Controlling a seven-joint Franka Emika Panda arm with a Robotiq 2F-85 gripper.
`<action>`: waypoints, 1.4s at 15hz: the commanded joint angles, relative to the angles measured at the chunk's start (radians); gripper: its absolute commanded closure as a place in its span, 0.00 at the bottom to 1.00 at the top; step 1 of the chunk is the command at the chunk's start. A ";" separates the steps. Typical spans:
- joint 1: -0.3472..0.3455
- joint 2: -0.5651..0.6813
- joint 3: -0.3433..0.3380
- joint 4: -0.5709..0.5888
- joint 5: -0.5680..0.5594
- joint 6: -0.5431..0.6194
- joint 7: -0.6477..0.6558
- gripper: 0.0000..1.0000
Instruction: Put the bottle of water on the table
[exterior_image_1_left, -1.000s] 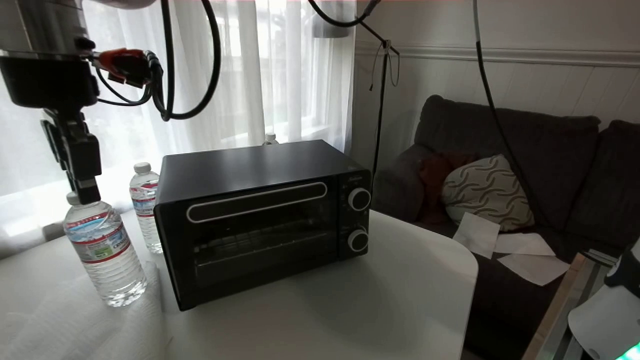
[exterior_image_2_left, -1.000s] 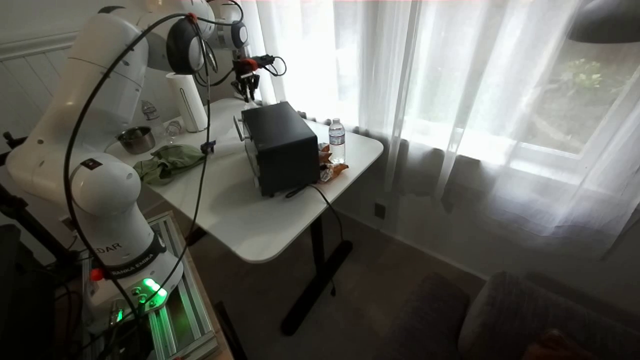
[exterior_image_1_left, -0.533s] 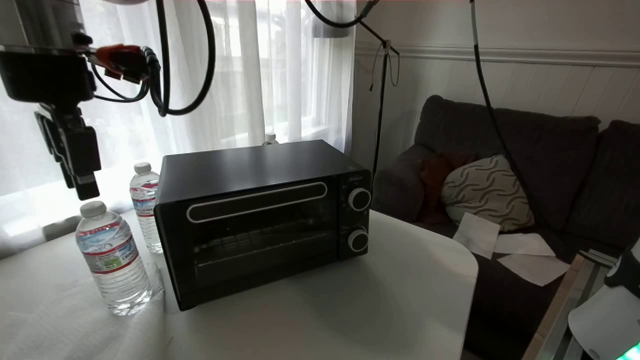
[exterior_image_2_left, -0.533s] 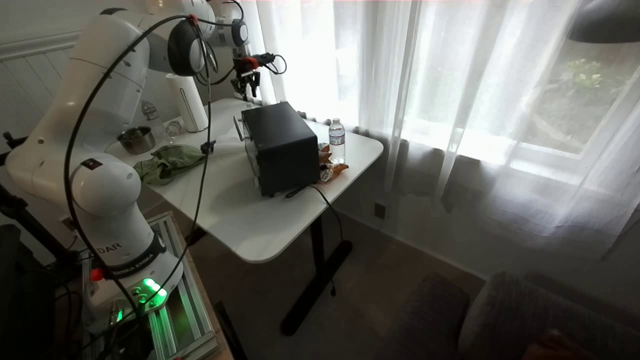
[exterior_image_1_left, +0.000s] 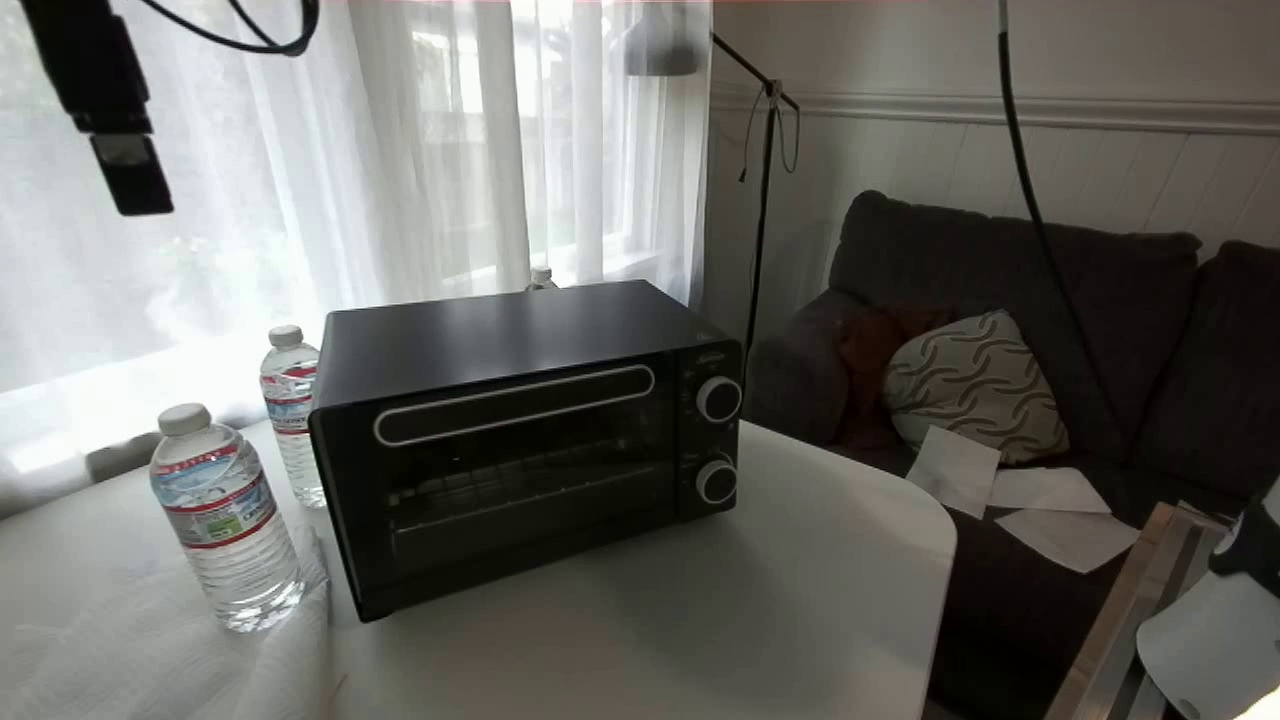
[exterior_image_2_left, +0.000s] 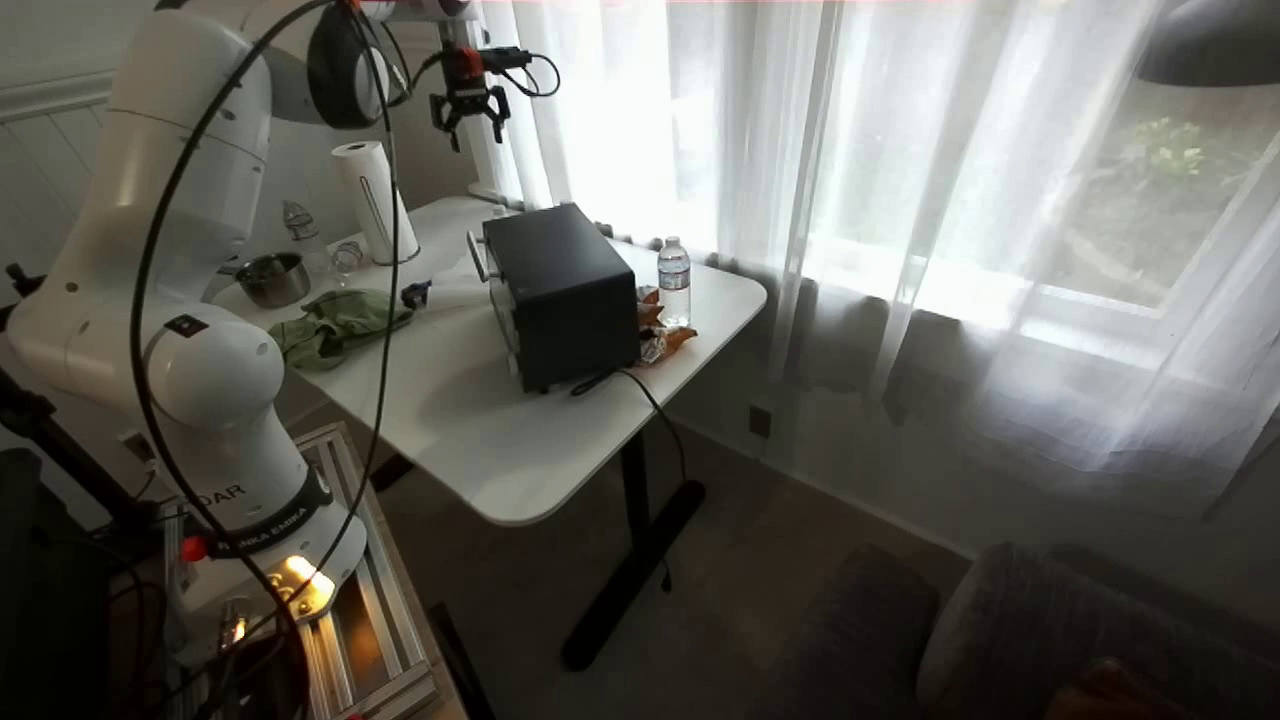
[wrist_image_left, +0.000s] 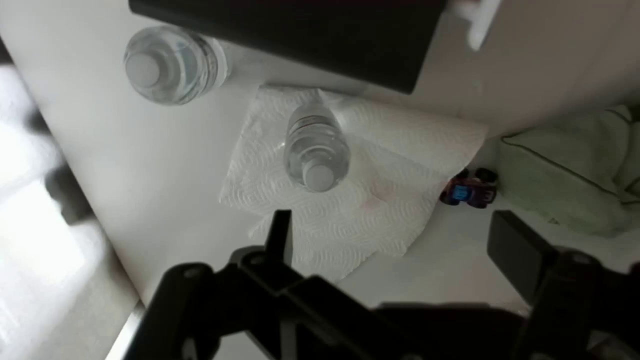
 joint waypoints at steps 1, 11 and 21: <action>-0.003 -0.111 0.000 -0.079 0.057 -0.104 0.198 0.00; -0.085 -0.449 -0.006 -0.520 0.192 0.074 0.716 0.00; -0.223 -0.756 -0.019 -0.975 0.307 0.123 0.689 0.00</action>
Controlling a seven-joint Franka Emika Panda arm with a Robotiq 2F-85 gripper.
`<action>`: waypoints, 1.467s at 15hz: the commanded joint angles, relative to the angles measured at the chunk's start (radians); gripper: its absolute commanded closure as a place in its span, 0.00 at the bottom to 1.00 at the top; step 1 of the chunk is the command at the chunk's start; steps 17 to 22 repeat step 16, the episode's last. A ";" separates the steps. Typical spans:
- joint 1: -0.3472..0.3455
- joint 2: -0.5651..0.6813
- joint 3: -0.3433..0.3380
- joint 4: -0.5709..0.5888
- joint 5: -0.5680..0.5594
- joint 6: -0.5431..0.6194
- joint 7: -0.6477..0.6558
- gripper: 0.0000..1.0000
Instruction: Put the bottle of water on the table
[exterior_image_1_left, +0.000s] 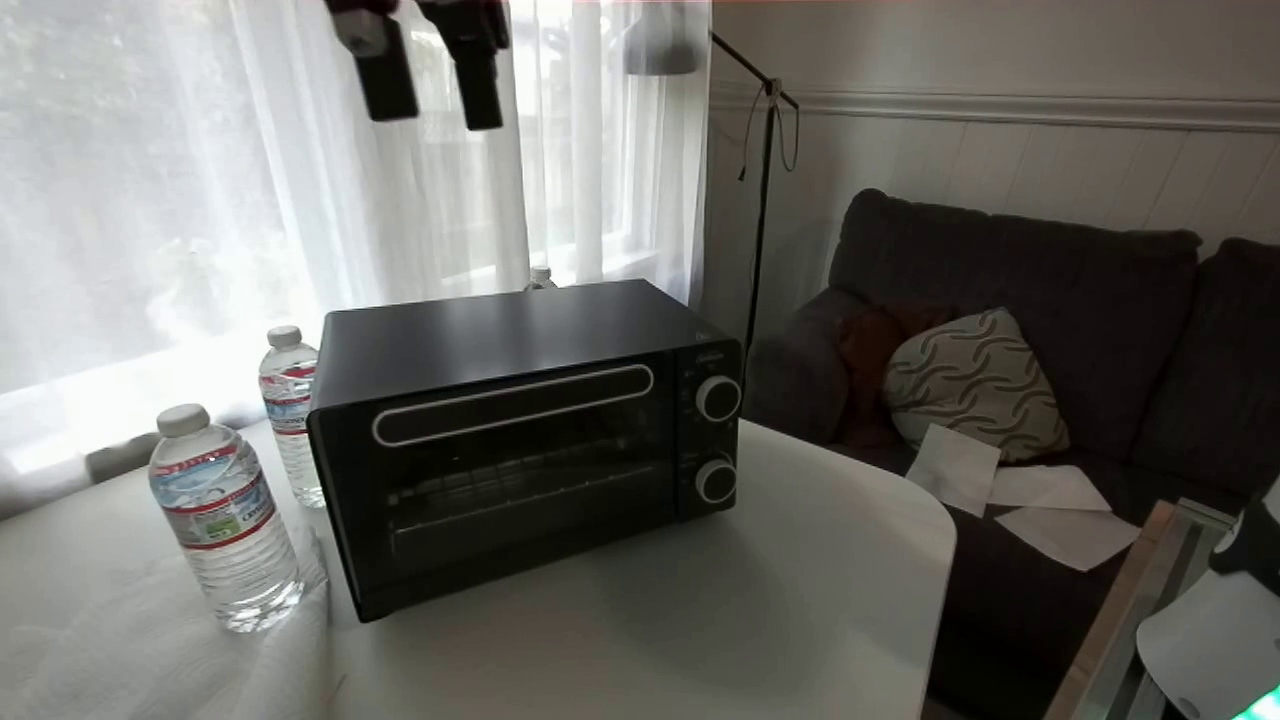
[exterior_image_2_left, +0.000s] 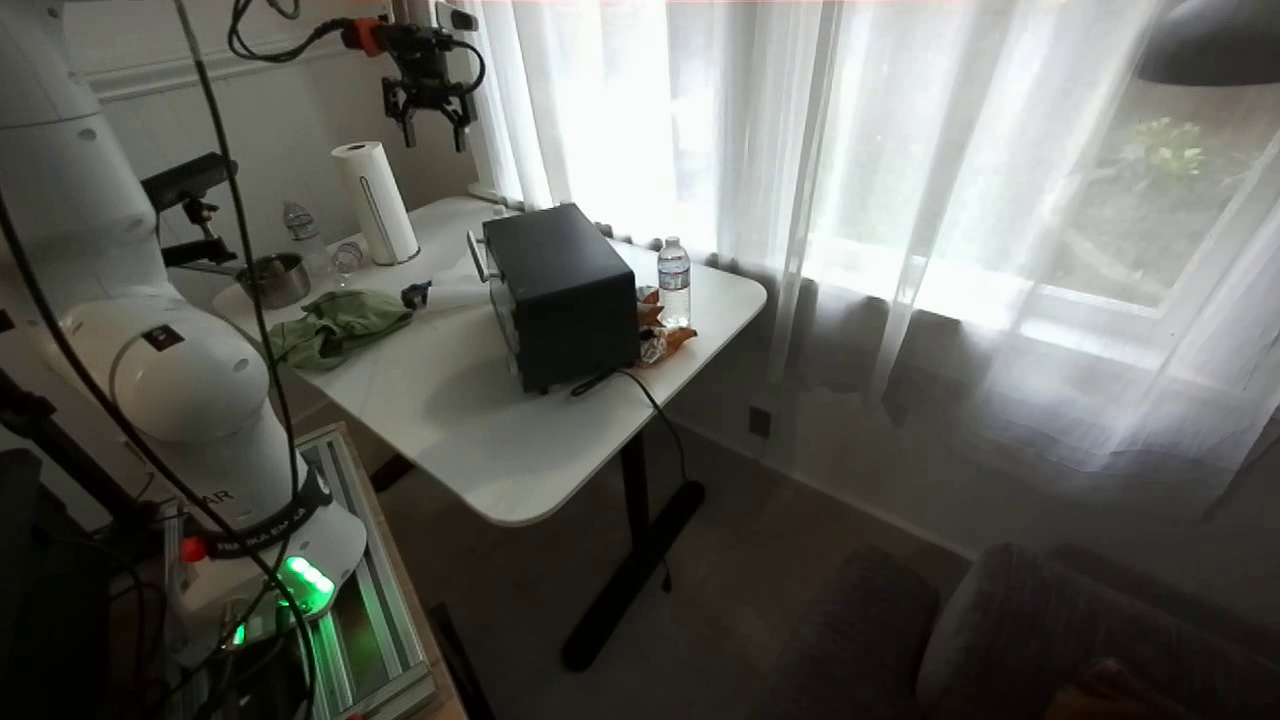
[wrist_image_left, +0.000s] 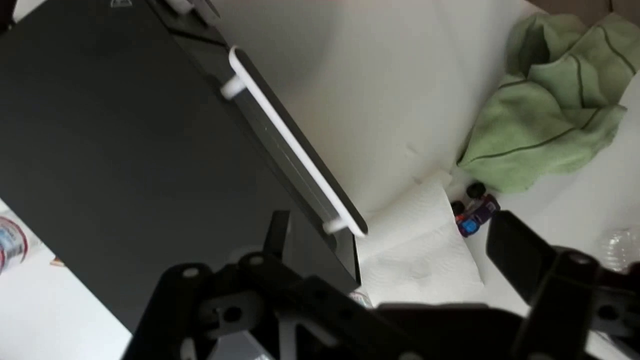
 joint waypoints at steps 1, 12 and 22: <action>-0.055 -0.157 -0.018 -0.244 0.088 0.039 -0.070 0.00; -0.122 -0.259 -0.093 -0.527 0.153 0.097 -0.208 0.00; -0.121 -0.268 -0.092 -0.528 0.157 0.097 -0.208 0.00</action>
